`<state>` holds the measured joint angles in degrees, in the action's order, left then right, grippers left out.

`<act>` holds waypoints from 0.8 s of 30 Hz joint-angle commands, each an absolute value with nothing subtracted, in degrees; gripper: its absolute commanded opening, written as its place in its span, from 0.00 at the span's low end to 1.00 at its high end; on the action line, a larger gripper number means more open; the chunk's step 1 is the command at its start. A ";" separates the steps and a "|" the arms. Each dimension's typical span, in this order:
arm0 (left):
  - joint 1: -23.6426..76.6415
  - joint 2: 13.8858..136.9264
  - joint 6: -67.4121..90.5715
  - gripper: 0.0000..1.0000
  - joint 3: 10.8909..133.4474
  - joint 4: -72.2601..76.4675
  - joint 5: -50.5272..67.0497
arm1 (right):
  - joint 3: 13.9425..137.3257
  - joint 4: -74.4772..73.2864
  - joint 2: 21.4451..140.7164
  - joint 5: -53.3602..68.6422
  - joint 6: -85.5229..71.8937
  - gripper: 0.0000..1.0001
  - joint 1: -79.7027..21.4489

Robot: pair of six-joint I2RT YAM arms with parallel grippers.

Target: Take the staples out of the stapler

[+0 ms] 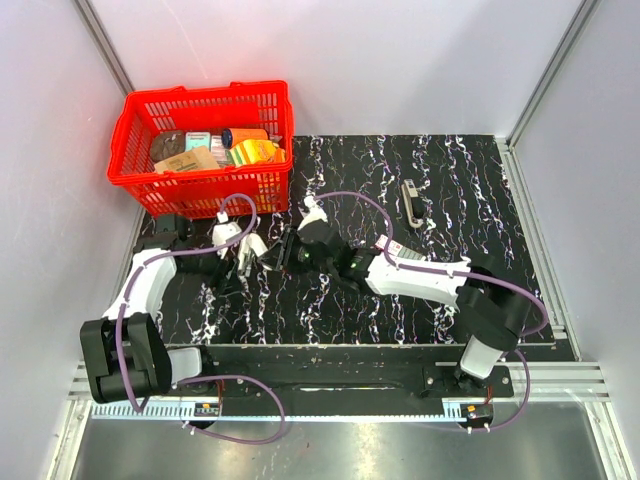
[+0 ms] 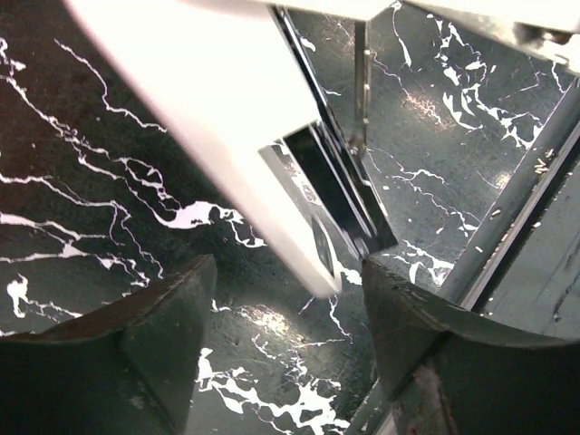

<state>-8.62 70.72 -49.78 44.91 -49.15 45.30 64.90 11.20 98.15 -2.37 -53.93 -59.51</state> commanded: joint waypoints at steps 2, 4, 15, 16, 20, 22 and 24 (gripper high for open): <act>-7.82 72.42 -51.42 0.60 48.07 -46.41 48.95 | 64.51 17.49 94.75 -0.35 -55.98 0.00 -60.56; -7.82 72.69 -51.50 0.58 48.25 -46.23 49.30 | 63.99 18.10 94.75 -0.18 -56.69 0.00 -60.64; -5.71 70.15 -51.51 0.19 46.24 -40.63 44.13 | 59.16 19.07 93.26 2.46 -55.46 0.00 -60.73; -5.19 69.18 -51.16 0.18 45.36 -38.60 42.90 | 58.28 19.16 92.82 2.55 -54.33 0.00 -60.73; -2.91 65.40 -50.01 0.17 42.19 -31.30 36.31 | 55.46 18.37 91.67 2.02 -48.97 0.00 -60.73; -1.24 64.87 -49.75 0.17 41.58 -28.93 33.24 | 54.58 18.54 91.58 2.46 -46.51 0.00 -60.73; -0.35 64.16 -50.01 0.16 40.52 -25.68 29.73 | 54.23 18.98 92.02 3.51 -44.22 0.00 -60.73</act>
<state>-1.74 66.46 -49.74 41.30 -37.71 36.99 55.37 18.28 93.51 -0.16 -50.92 -59.96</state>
